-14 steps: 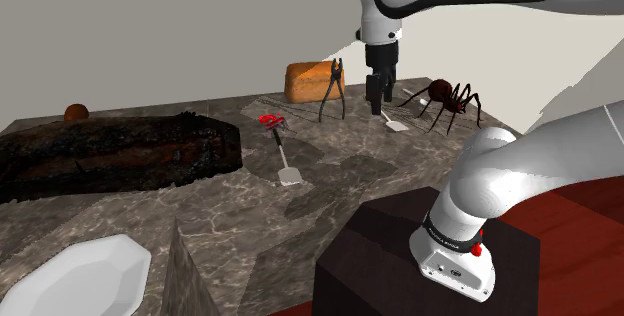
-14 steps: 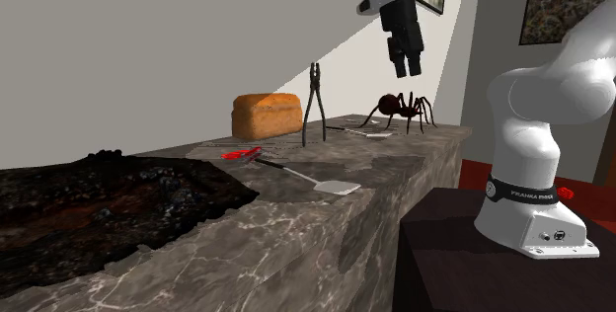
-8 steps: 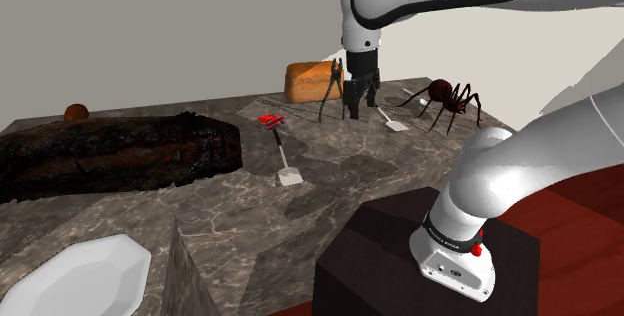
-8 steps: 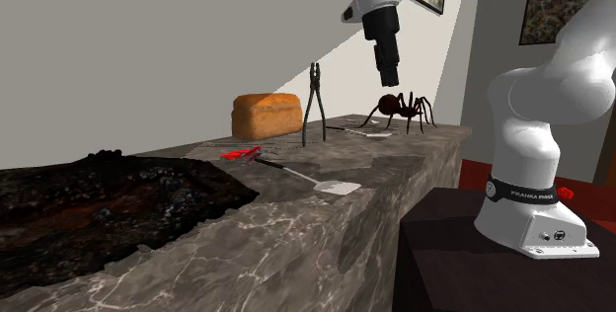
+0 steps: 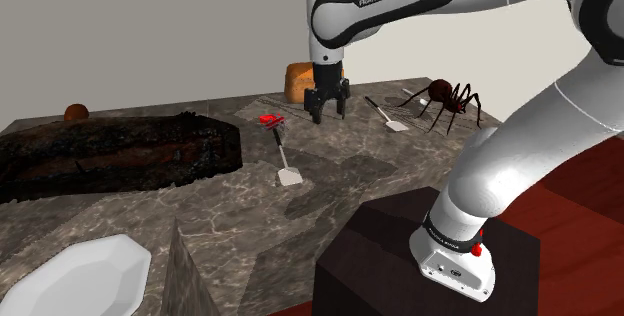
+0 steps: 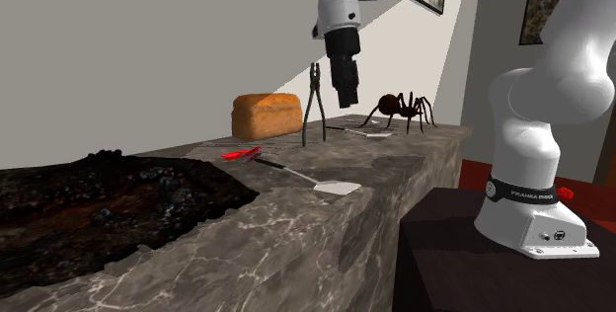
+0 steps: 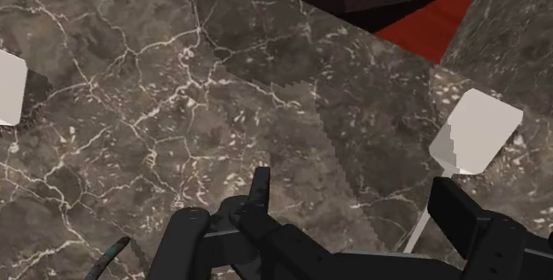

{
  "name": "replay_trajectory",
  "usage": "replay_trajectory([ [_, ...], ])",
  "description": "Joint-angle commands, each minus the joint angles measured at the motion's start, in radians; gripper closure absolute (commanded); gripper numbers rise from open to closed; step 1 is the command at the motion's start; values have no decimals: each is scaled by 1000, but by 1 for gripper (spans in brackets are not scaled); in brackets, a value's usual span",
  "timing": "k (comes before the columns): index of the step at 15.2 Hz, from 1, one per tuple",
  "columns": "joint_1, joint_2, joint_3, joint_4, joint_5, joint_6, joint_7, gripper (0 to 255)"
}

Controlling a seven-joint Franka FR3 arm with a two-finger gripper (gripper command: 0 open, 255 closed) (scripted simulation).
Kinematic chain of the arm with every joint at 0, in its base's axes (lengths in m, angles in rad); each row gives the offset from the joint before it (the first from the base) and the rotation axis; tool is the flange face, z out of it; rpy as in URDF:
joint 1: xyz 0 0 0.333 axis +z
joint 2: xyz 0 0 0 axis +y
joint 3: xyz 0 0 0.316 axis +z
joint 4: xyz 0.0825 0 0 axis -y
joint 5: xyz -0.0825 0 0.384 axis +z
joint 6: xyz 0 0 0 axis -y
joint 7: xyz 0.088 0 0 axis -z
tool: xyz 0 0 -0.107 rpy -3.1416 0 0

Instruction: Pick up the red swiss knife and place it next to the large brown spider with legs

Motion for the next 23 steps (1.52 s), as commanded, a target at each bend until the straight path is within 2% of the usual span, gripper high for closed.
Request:
replay_trajectory([
  [1,-8,74,10,40,3,51,59,0],
  [11,-33,422,25,297,-24,220,340,0],
  [20,-37,727,-20,617,-56,269,558,0],
  [21,-38,749,-25,644,-57,269,573,0],
  [23,-37,760,-25,633,-58,292,573,0],
])
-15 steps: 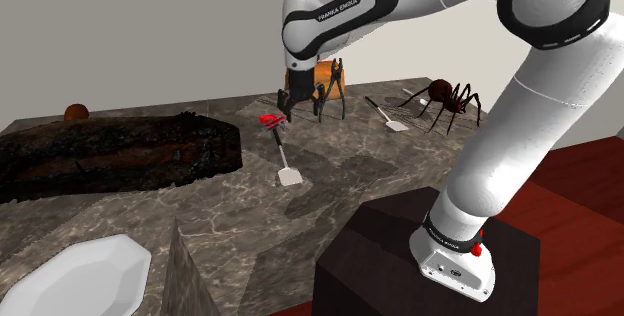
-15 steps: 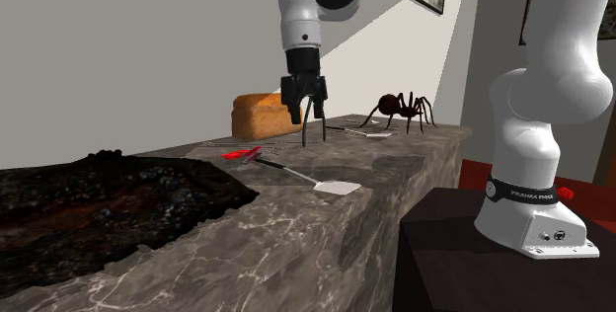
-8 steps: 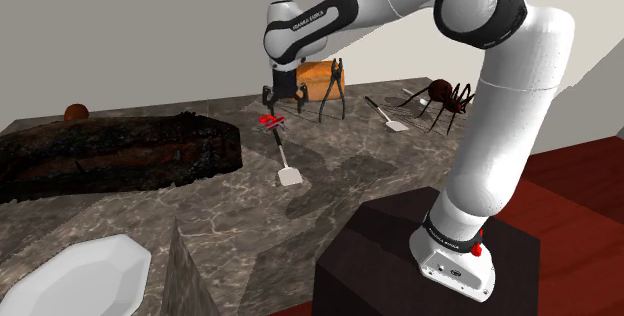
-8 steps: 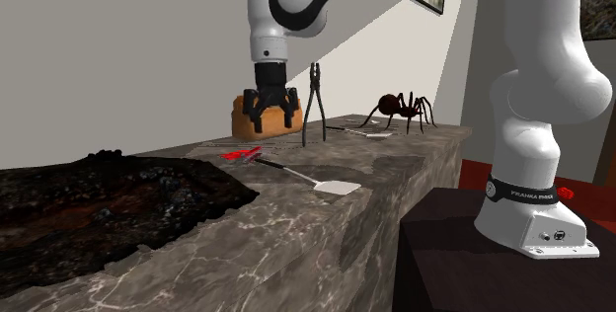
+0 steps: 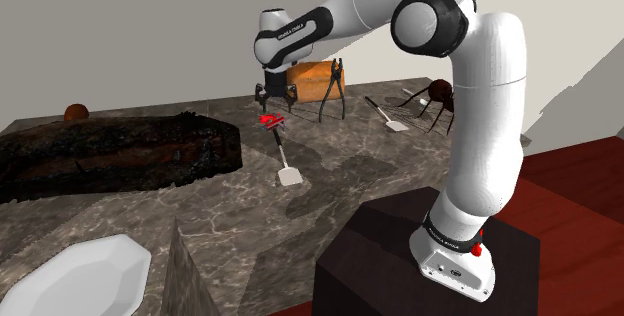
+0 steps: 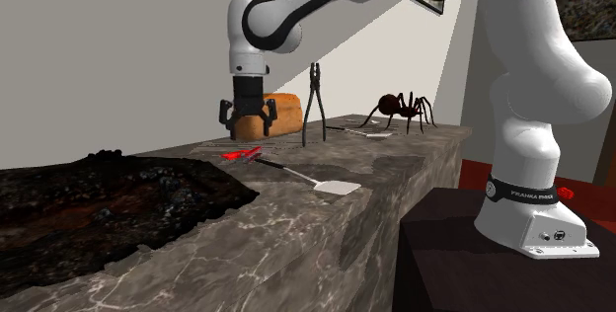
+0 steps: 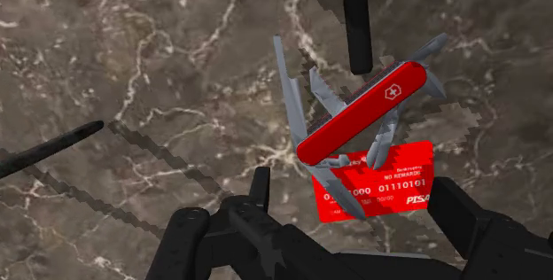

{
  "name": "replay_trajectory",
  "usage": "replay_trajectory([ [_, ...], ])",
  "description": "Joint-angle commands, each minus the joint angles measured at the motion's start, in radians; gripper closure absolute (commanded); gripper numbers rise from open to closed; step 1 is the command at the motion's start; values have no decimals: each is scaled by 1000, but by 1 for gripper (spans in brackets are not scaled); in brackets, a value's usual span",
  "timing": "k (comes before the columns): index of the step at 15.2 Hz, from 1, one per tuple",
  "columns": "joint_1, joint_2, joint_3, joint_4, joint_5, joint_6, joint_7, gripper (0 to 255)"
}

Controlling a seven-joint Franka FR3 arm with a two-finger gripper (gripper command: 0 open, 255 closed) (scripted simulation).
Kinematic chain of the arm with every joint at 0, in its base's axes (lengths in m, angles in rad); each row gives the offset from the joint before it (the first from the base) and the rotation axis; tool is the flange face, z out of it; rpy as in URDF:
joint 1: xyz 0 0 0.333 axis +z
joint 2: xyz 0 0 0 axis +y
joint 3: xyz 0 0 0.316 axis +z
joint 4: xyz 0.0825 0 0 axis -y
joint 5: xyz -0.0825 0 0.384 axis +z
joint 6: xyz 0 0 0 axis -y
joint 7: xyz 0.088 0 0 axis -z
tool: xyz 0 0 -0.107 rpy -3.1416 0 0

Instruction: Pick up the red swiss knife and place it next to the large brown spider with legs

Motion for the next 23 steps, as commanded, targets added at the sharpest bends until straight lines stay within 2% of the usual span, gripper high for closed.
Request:
replay_trajectory([
  [1,0,18,-2,-2,-1,22,5,0],
  [6,1,46,-2,-24,-1,72,6,0],
  [13,1,47,-2,-23,-1,72,6,0],
  [14,1,47,-2,-23,-1,72,6,255],
  [23,1,47,-2,-23,-1,72,6,255],
])
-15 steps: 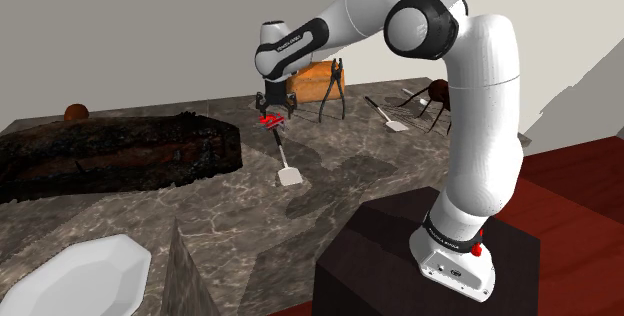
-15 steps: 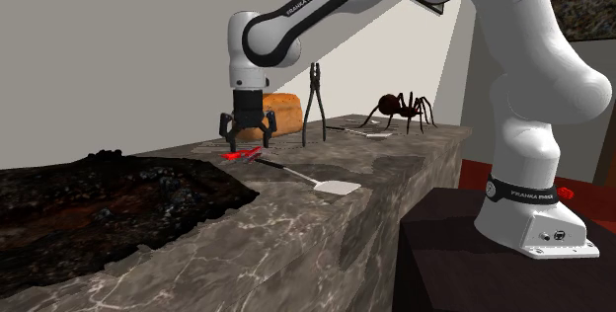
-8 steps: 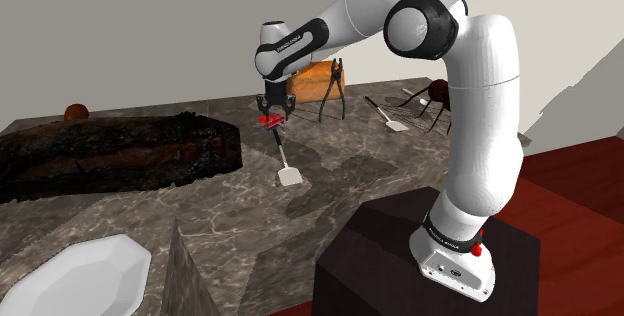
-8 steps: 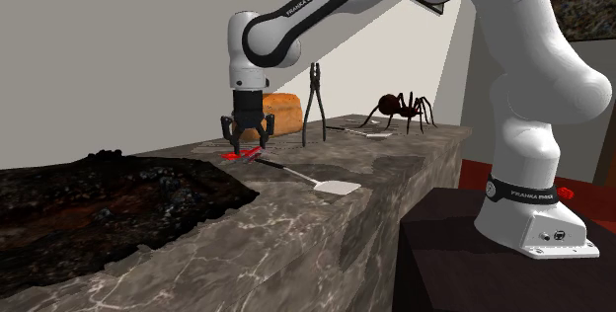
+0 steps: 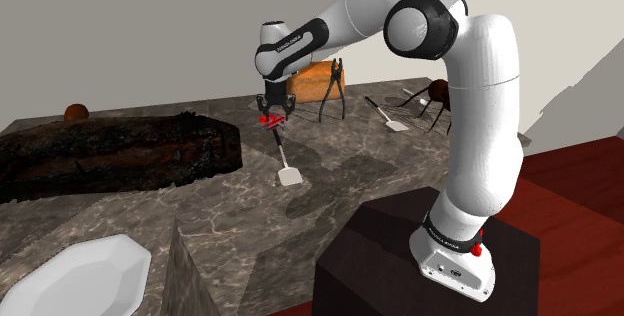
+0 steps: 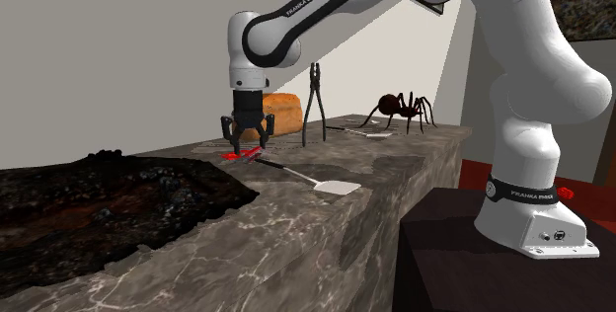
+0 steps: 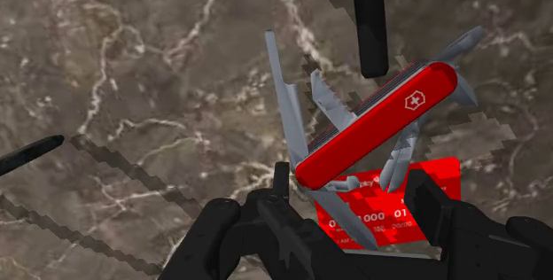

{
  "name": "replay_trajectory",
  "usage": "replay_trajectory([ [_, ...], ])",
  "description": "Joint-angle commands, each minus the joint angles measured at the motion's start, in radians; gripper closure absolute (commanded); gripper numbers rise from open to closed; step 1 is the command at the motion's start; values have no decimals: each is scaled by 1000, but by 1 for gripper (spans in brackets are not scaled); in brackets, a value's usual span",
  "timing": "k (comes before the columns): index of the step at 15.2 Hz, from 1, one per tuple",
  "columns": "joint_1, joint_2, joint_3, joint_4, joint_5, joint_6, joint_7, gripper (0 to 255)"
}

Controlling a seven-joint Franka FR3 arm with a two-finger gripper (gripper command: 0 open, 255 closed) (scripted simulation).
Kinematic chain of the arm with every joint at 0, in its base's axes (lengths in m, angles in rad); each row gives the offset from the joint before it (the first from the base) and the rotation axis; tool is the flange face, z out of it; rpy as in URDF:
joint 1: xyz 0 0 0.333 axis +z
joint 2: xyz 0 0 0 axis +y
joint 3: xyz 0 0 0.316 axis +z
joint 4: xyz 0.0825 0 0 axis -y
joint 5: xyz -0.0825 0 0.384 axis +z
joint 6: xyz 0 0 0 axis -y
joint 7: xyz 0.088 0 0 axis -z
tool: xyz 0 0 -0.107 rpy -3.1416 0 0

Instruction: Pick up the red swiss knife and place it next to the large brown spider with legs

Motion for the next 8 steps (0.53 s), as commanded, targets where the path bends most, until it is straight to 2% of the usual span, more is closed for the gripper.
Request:
replay_trajectory([
  [1,0,-6,0,4,0,-11,0,255],
  [8,0,-45,0,43,1,-89,0,255],
])
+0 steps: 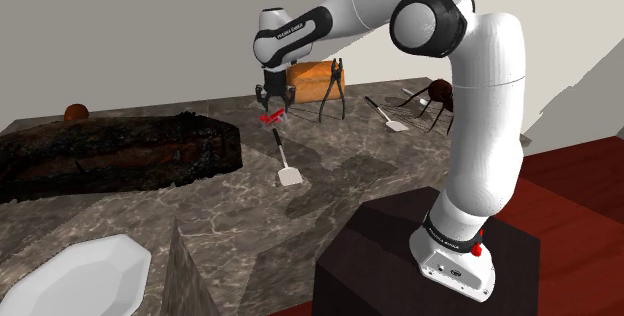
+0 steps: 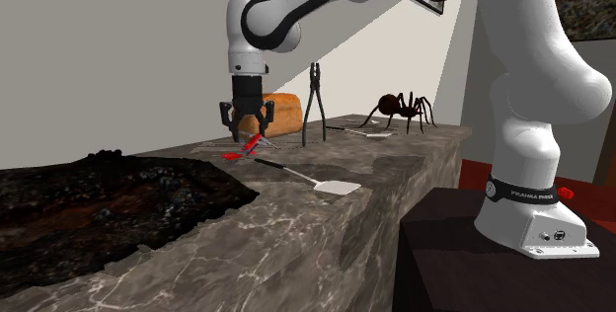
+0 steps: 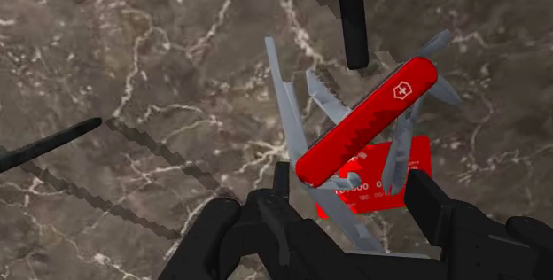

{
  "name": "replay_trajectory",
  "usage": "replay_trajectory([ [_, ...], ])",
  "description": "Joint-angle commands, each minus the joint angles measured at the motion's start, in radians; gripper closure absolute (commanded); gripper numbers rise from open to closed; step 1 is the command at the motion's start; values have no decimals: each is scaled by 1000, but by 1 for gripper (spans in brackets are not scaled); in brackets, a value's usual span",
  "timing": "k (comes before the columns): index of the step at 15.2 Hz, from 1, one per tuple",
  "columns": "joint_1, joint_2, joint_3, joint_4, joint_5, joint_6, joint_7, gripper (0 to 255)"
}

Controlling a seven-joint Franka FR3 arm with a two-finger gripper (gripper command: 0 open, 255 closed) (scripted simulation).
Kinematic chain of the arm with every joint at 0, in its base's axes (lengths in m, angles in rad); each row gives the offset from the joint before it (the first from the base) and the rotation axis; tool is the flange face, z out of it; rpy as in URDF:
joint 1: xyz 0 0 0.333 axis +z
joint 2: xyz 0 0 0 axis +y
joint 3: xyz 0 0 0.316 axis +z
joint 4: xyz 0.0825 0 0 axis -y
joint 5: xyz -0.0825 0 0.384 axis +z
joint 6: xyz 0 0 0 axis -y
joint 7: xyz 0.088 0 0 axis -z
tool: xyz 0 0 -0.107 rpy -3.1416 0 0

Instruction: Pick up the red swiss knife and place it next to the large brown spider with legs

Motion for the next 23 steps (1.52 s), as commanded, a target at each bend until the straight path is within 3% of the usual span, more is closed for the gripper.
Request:
replay_trajectory([
  [1,0,-10,0,13,0,-23,0,255],
  [23,0,-69,0,226,0,-295,2,255],
])
